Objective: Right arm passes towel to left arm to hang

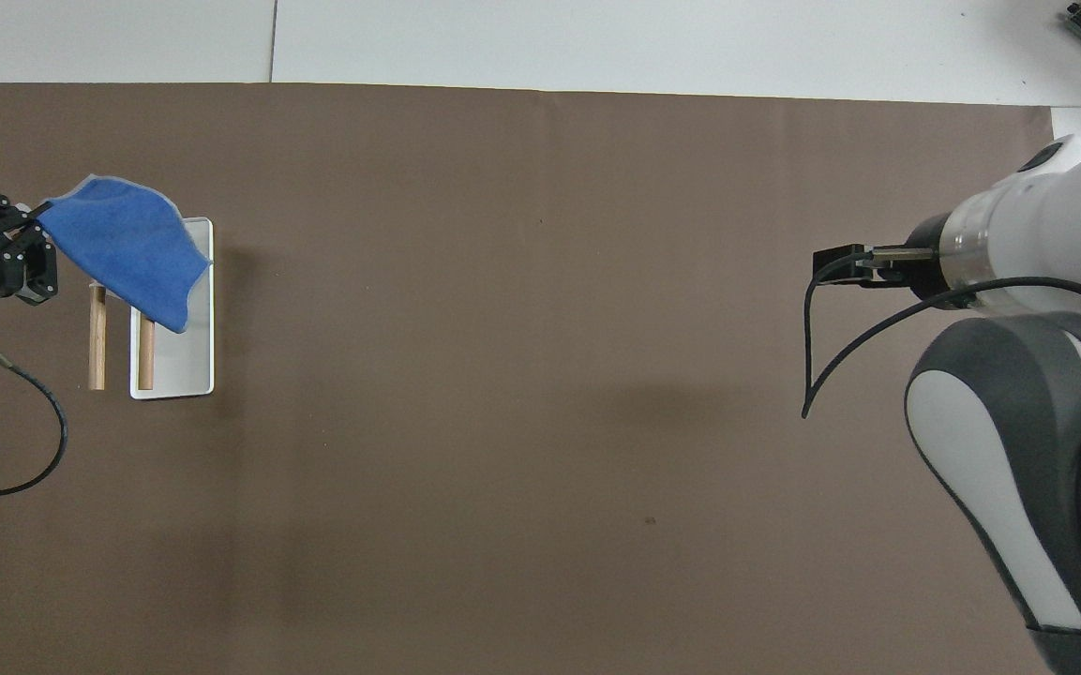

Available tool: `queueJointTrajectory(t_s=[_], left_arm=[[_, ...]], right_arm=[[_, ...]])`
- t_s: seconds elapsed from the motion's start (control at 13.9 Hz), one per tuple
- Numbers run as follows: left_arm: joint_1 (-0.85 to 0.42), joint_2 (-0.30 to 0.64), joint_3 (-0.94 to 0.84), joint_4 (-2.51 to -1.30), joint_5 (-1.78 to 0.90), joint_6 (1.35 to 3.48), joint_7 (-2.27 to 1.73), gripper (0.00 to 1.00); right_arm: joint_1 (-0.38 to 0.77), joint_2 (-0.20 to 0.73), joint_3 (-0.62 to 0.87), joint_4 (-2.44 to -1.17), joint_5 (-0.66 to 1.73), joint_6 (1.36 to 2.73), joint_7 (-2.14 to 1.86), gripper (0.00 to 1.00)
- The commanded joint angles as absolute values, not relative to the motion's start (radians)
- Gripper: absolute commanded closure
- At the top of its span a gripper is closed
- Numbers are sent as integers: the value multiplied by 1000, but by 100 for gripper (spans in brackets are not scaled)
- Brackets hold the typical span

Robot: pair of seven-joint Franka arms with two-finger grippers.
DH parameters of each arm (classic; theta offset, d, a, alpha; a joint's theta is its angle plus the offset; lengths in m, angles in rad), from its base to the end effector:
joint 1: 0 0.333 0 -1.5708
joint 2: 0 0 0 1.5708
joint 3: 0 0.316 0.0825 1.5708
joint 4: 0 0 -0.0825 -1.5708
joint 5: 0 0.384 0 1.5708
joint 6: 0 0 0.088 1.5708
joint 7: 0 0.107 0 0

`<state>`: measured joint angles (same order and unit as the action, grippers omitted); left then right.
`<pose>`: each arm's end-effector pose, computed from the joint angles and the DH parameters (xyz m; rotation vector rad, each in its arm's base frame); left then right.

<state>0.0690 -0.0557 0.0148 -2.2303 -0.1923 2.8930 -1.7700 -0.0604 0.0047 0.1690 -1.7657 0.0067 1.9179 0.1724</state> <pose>0.5609 0.0585 0.4794 1.3186 2.1062 0.5088 0.5760 0.0631 0.5605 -3.1039 0.1020 -0.2257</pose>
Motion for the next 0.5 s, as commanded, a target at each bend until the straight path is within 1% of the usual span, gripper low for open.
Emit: queueJointTrajectory(t_s=[0.0,0.14,0.29,0.36,0.43], left_arm=[[153,-61,2,-2269,-196,2918,-1756,100],[179,-68,3,-2301,-196,2919,-1747,100],[202,-60,2,-2316,-196,2919,-1749,100],[202,-60,2,-2330,-196,2919,-1749,97],[204,-60,2,-2341,-196,2919,-1750,85]], right_arm=[[-40,-9,105,-1704,-15,1818,198,0],[-12,-20,23,-1626,-15,1719,184,0],[1,-18,-15,-1544,-17,1596,183,0],[11,-18,-29,-1539,-18,1574,176,0],[11,-20,-32,-1558,-18,1578,176,0]])
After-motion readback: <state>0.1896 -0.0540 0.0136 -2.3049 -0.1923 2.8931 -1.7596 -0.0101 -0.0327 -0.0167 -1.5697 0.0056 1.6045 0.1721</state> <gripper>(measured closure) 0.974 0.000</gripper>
